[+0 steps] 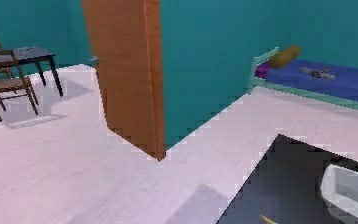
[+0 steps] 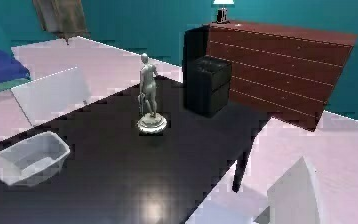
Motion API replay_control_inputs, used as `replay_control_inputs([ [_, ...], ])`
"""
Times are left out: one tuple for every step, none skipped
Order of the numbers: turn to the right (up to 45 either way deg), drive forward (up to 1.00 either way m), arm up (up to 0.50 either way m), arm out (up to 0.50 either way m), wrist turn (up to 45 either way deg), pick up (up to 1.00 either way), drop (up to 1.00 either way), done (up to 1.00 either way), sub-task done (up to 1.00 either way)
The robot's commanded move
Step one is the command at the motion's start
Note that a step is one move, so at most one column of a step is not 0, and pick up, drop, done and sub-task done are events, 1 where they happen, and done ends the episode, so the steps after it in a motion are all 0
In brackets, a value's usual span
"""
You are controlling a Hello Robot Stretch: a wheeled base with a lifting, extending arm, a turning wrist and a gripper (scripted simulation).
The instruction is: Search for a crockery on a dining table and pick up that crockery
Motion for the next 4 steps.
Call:
replay_control_inputs([
  [-36.0, 0.00, 0.00, 0.00, 0.0, 0.00, 0.00, 0.00, 0.00],
  [0.0, 0.00, 0.50, 0.00, 0.0, 0.00, 0.00, 0.00, 0.00],
  [0.0, 0.00, 0.38, 0.00, 0.0, 0.00, 0.00, 0.00, 0.00],
  [0.0, 0.00, 0.00, 0.44, 0.0, 0.00, 0.00, 0.00, 0.00],
])
